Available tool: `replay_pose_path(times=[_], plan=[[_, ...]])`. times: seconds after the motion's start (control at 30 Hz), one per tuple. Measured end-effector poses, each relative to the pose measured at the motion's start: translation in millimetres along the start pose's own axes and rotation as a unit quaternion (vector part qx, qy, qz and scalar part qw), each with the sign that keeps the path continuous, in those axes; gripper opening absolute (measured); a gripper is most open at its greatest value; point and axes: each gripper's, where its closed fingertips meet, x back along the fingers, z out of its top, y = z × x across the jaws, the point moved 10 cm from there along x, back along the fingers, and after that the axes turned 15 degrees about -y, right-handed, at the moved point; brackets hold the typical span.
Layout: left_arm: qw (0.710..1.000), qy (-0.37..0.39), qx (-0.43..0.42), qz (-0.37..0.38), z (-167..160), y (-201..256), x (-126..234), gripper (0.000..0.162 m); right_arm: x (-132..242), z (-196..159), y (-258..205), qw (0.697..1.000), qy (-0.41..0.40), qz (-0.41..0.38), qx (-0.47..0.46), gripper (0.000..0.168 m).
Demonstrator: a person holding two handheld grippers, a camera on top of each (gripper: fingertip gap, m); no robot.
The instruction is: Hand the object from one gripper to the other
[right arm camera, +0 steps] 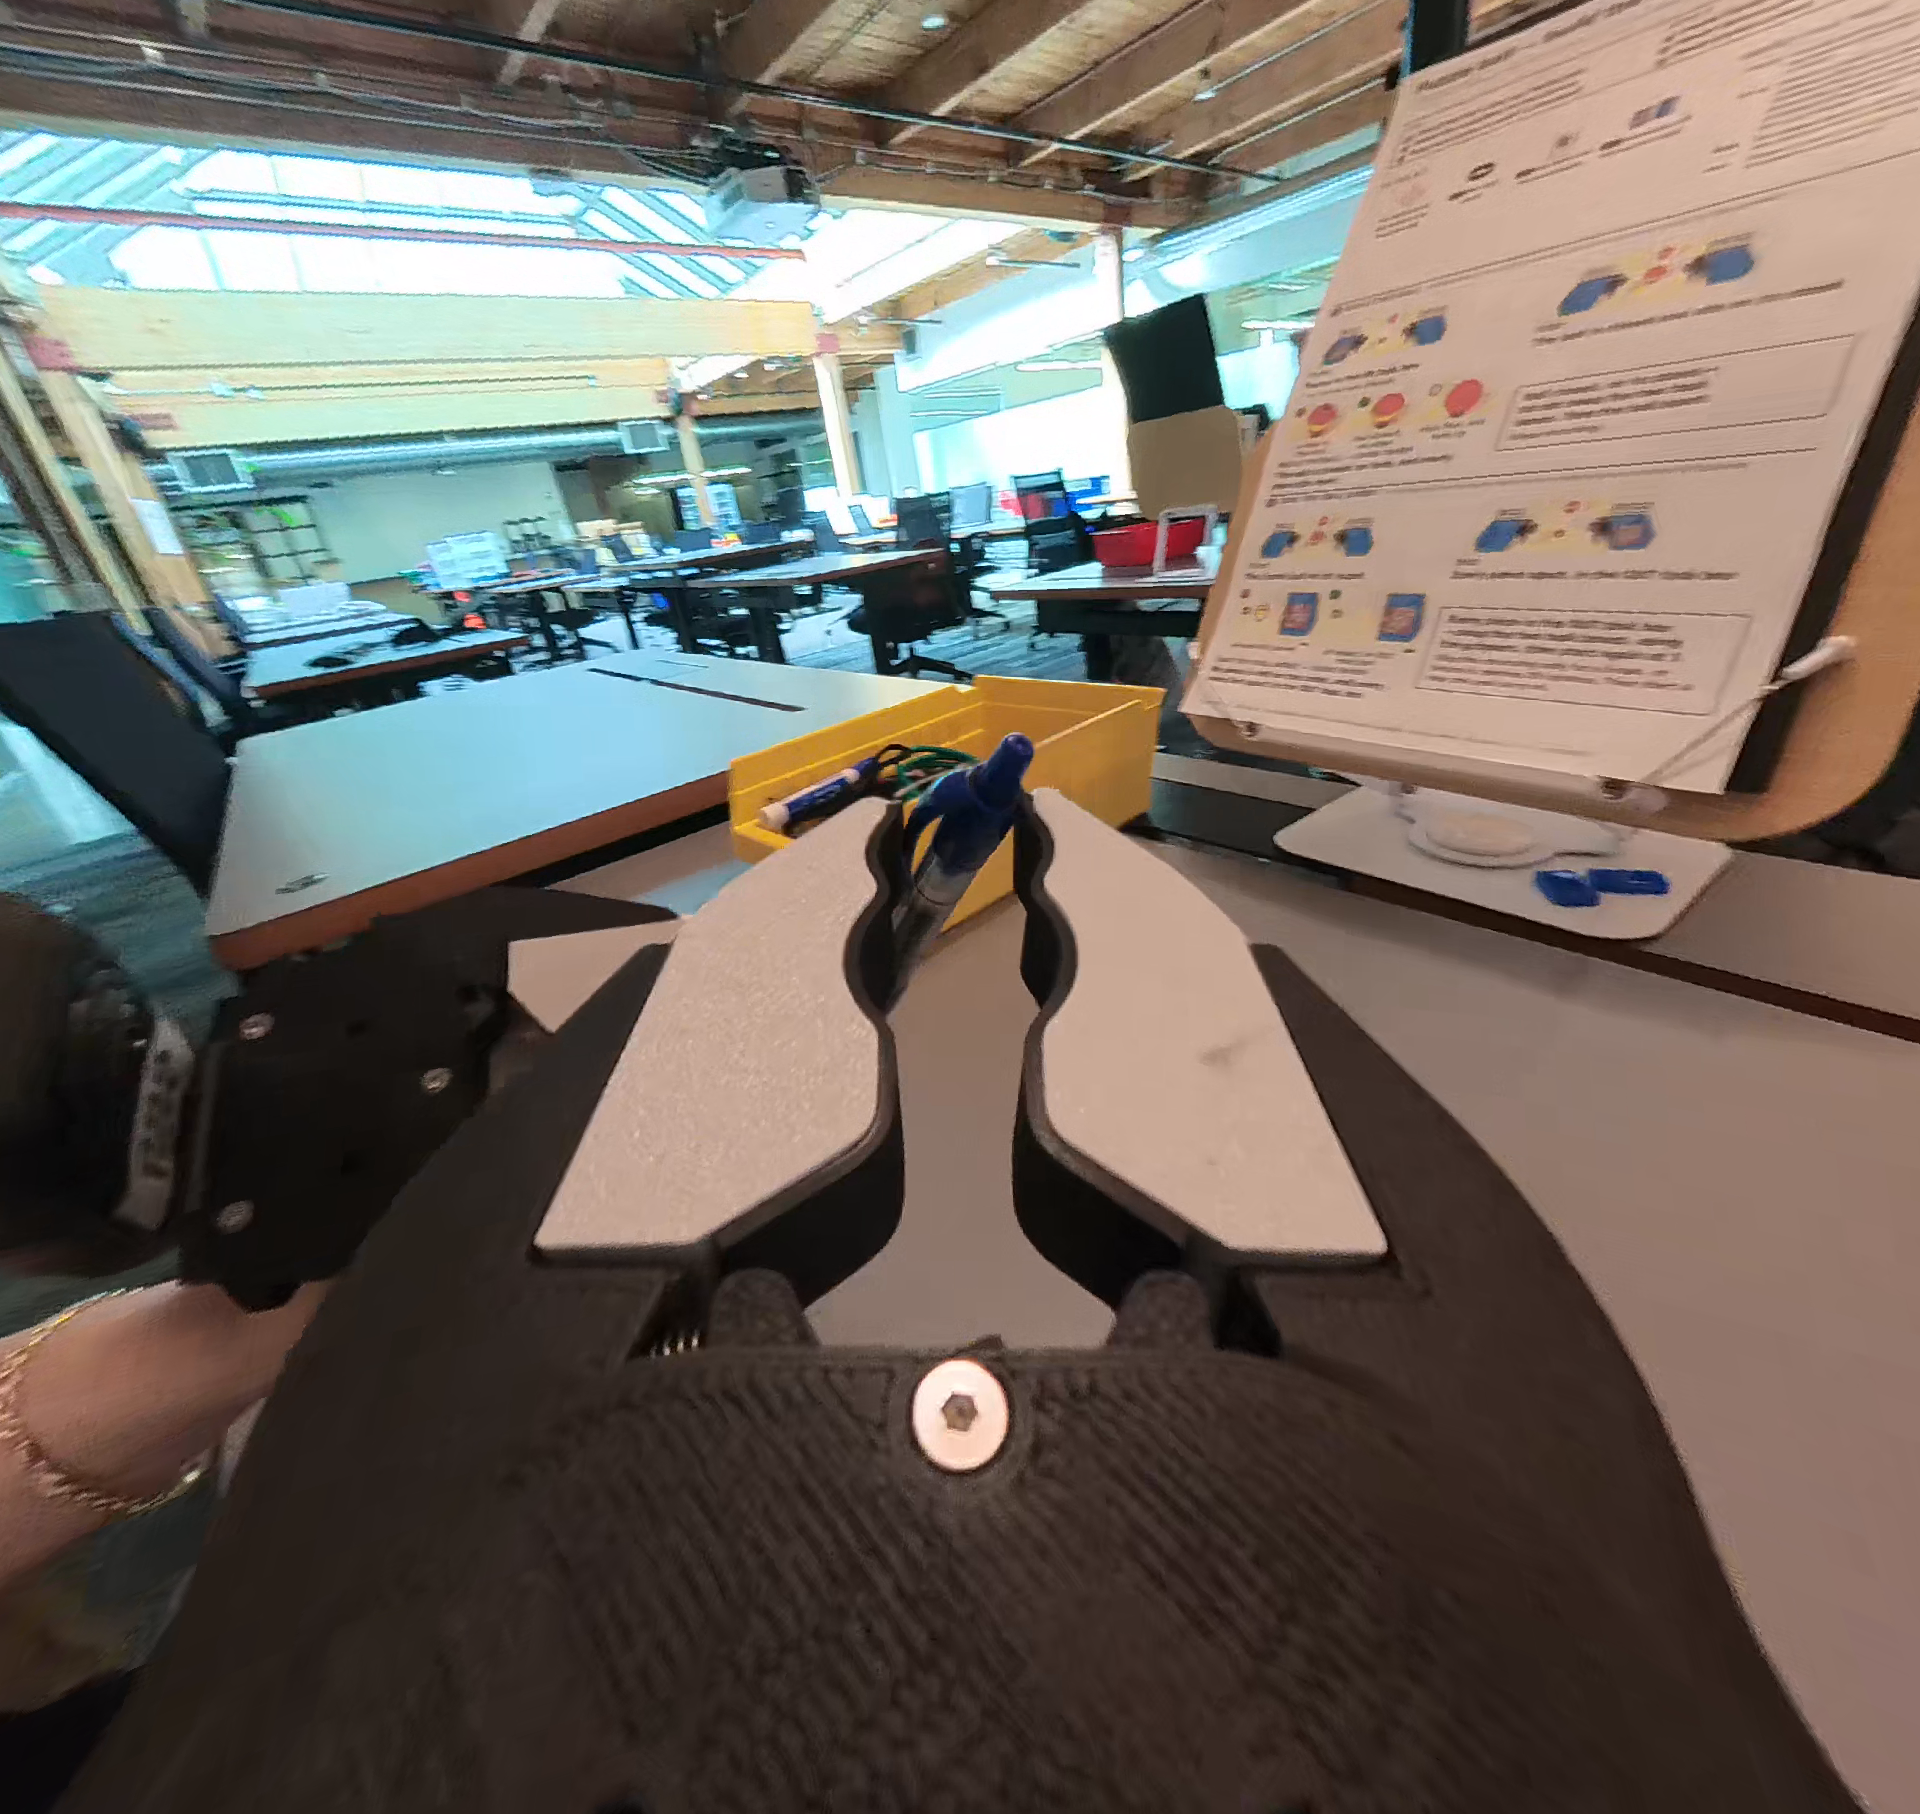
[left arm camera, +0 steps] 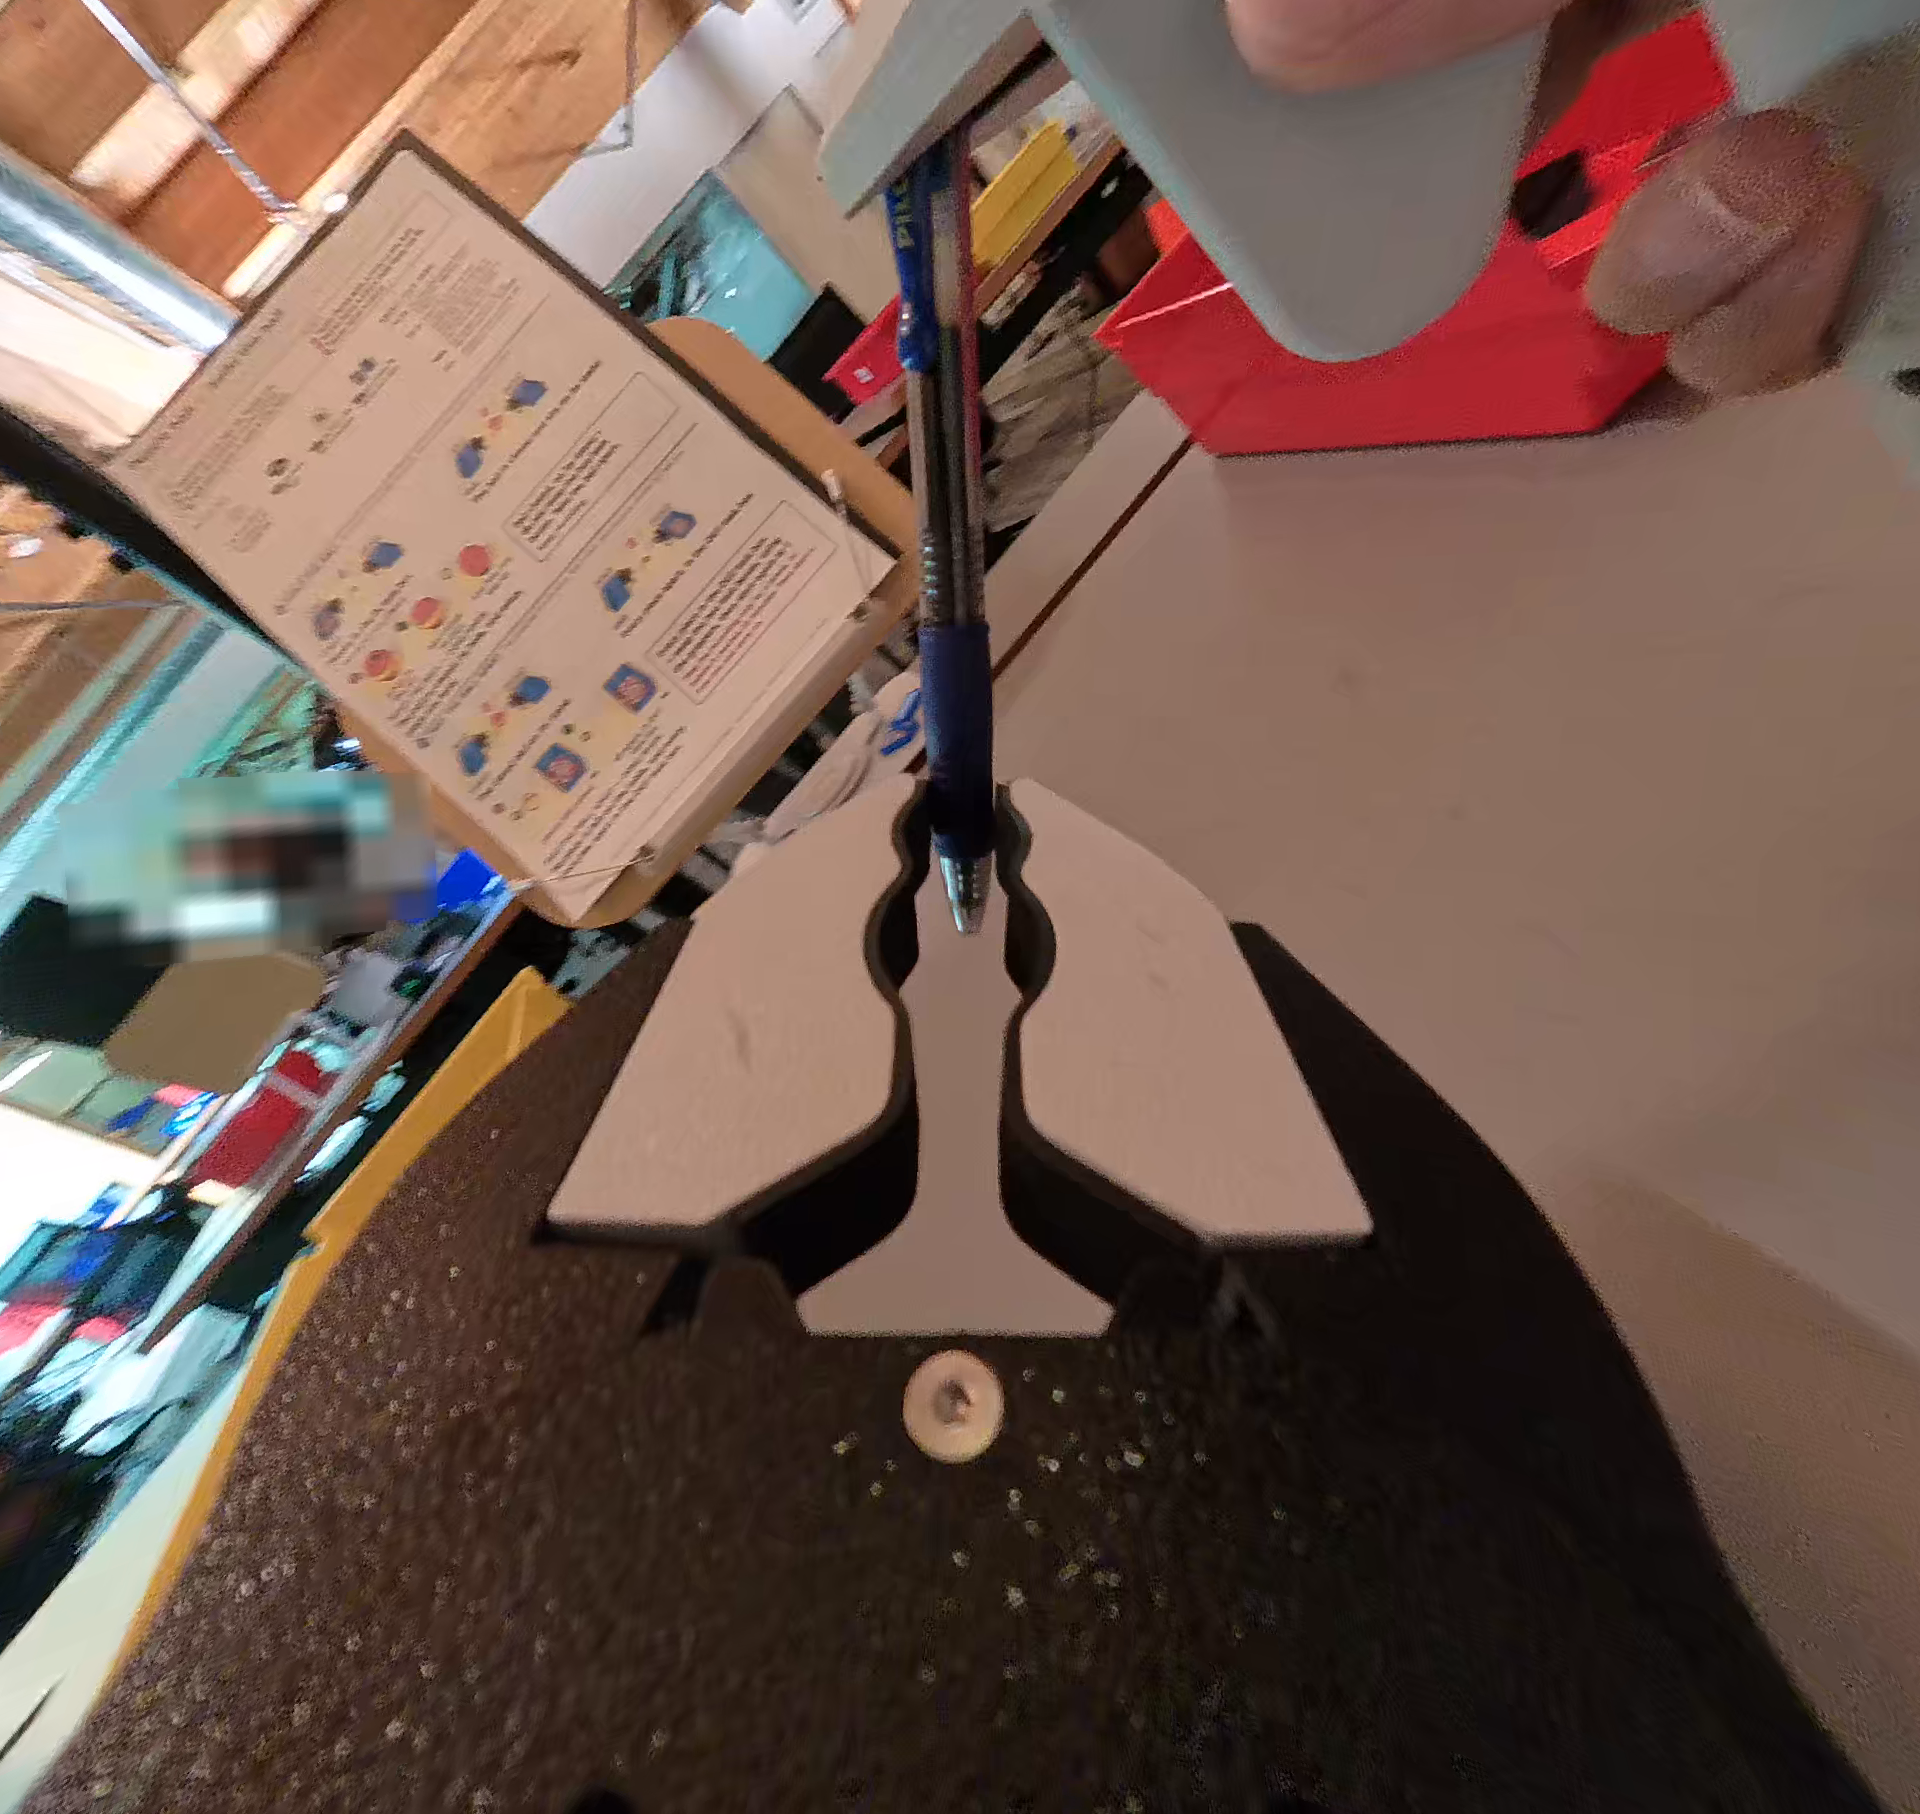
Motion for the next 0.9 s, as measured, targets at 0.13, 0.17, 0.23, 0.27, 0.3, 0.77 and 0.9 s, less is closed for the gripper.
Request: replay_pose_path(times=[0.13, 0.17, 0.23, 0.27, 0.3, 0.77, 0.9], plan=[[0.990, 0.047, 0.019, -0.130, 1, -1, 0, 0.037, 5, 5, 8, 0.998, -0.016, 0.057, 0.023, 0.016], [0.982, 0.063, 0.029, -0.175, 1, -3, 1, 0.041, 6, 6, 10, 0.995, -0.030, 0.091, 0.038, 0.016], [0.953, 0.086, 0.048, -0.288, 0, -7, 5, 0.045, 10, 8, 9, 0.981, -0.039, 0.175, 0.071, 0.016], [0.935, 0.090, 0.060, -0.337, -2, -10, 6, 0.047, 14, 8, 7, 0.973, -0.027, 0.211, 0.092, 0.016], [0.918, 0.093, 0.068, -0.378, -4, -13, 8, 0.048, 18, 8, 4, 0.958, -0.018, 0.261, 0.118, 0.016], [0.788, 0.133, 0.056, -0.599, -13, 1, 16, 0.012, 23, -8, -19, 0.887, -0.044, 0.403, 0.221, 0.016], [0.850, 0.126, 0.122, -0.497, -15, -10, 2, 0.011, 15, -4, -4, 0.948, -0.036, 0.268, 0.168, 0.022]])
